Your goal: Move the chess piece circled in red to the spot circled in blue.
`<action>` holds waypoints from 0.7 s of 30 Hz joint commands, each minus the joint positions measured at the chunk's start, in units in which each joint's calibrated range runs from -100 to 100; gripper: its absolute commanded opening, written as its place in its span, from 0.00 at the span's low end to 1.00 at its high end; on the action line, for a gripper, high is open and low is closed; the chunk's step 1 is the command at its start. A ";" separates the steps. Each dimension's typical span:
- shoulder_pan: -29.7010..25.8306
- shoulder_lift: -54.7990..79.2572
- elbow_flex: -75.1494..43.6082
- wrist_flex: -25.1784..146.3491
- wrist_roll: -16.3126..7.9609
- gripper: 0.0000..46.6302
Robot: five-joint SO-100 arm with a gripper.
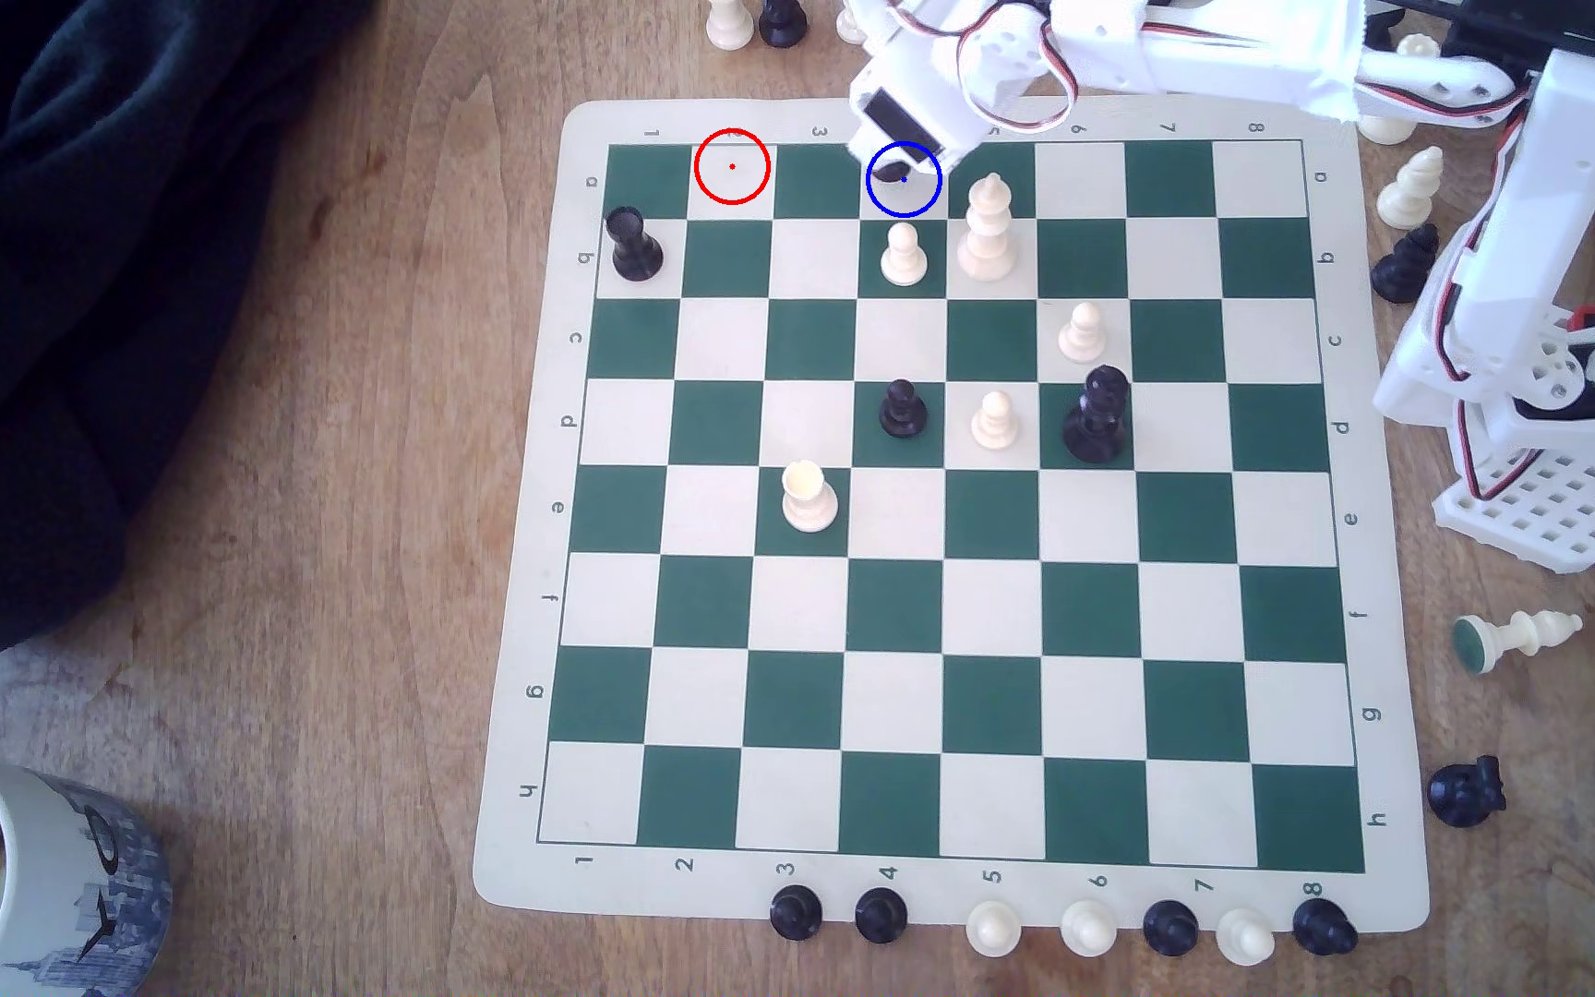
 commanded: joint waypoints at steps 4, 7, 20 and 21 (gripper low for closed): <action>0.90 -7.21 1.21 -2.34 0.73 0.01; 0.74 -6.62 1.48 -2.50 0.73 0.01; 0.12 -5.17 2.47 -3.08 0.68 0.01; 0.12 -5.09 2.47 -3.08 0.73 0.01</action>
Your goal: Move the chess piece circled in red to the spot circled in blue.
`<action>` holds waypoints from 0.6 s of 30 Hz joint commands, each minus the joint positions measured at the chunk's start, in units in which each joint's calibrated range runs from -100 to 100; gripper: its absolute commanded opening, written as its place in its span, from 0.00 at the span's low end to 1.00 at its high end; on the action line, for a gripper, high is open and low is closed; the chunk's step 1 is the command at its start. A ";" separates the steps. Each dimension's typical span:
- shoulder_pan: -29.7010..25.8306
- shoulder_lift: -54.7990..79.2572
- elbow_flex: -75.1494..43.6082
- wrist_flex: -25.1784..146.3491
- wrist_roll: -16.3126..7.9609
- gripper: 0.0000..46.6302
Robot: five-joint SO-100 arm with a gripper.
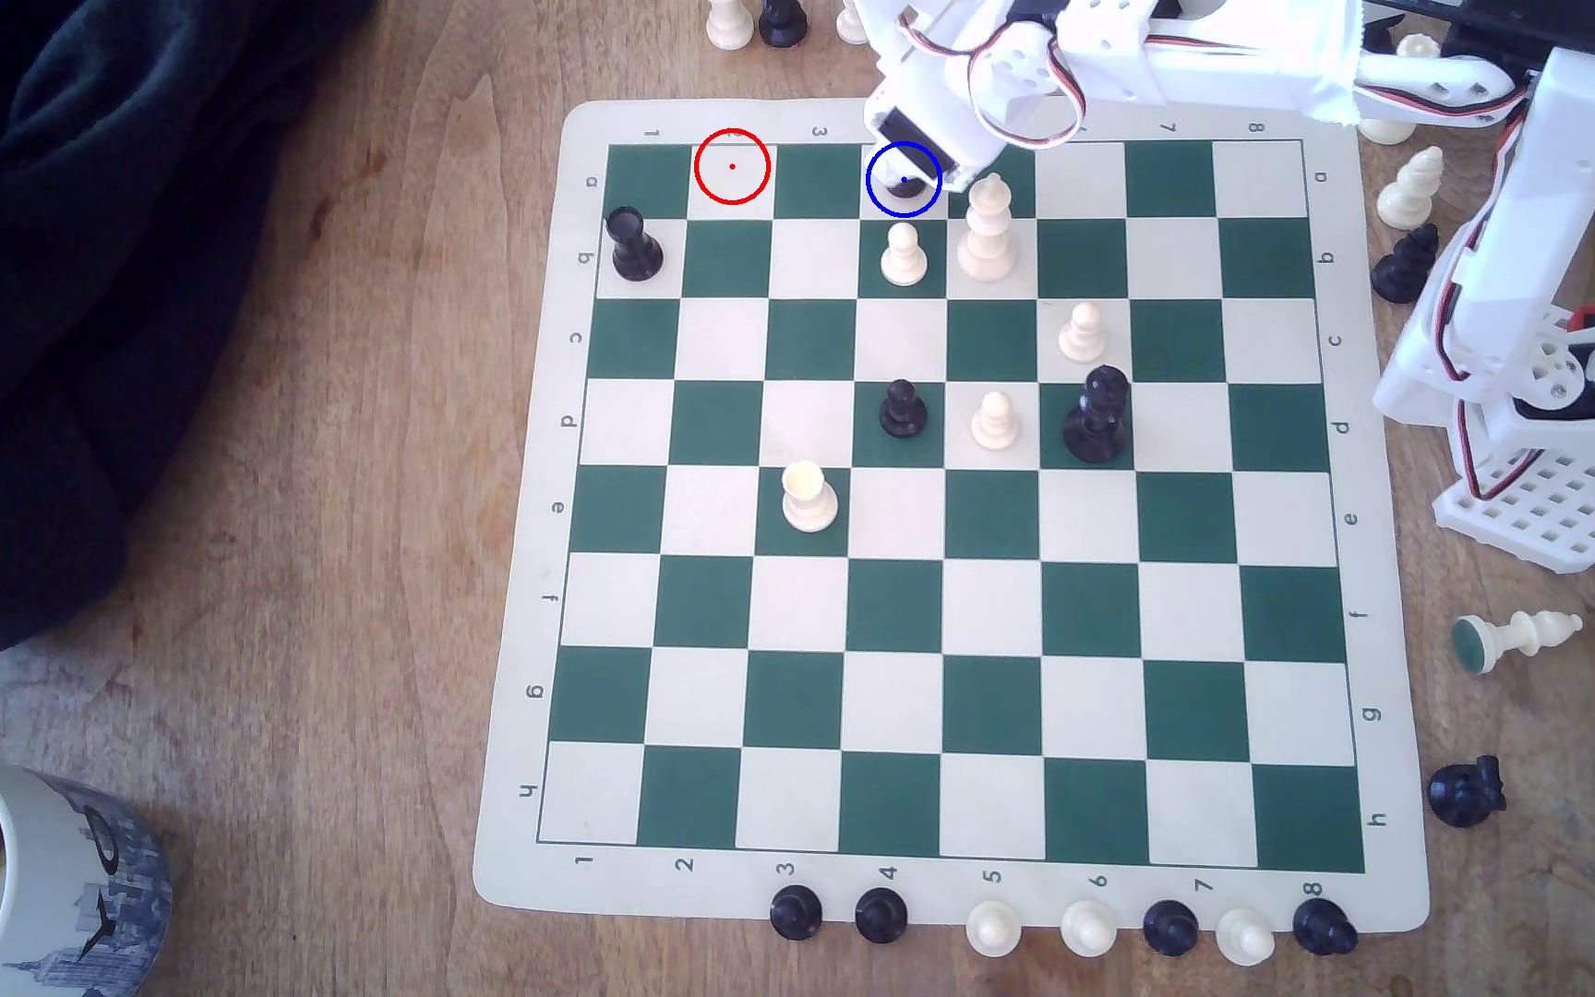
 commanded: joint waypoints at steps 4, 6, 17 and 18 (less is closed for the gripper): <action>-0.18 -4.92 -0.87 -0.92 0.24 0.01; -0.18 -4.92 -0.87 -1.25 0.10 0.08; 0.37 -6.02 -0.87 -1.09 0.15 0.23; 0.44 -6.19 -1.23 -0.92 0.20 0.23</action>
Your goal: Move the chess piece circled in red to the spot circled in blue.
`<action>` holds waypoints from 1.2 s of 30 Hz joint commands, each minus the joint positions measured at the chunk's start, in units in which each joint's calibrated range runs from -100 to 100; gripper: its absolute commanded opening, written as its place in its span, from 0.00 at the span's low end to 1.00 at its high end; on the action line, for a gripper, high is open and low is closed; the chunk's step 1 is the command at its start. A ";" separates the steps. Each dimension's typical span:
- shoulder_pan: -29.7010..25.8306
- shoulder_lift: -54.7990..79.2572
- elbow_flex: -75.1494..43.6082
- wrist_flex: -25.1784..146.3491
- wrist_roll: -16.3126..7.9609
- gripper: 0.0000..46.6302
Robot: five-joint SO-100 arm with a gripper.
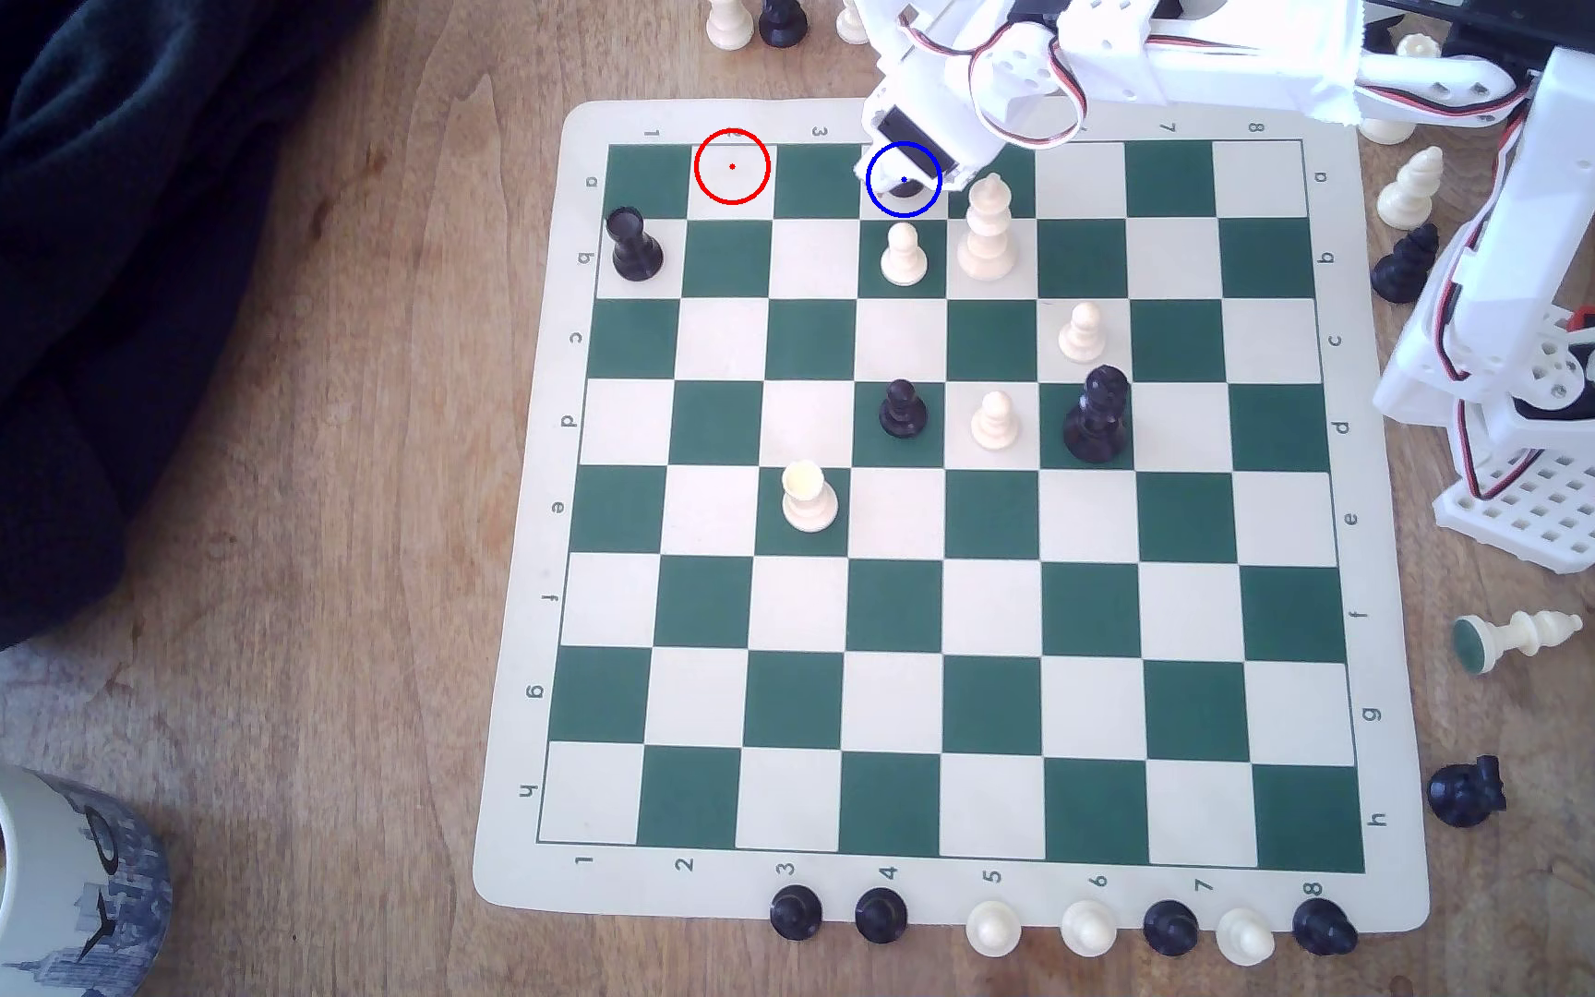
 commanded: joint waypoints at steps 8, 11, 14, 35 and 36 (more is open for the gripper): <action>1.70 -8.57 -9.84 8.23 0.15 0.24; 1.77 -9.50 -13.56 13.80 -0.34 0.28; 1.46 -10.35 -16.46 17.73 -1.27 0.31; -10.90 -40.23 1.49 28.14 1.51 0.01; -11.45 -40.74 2.85 25.43 1.56 0.01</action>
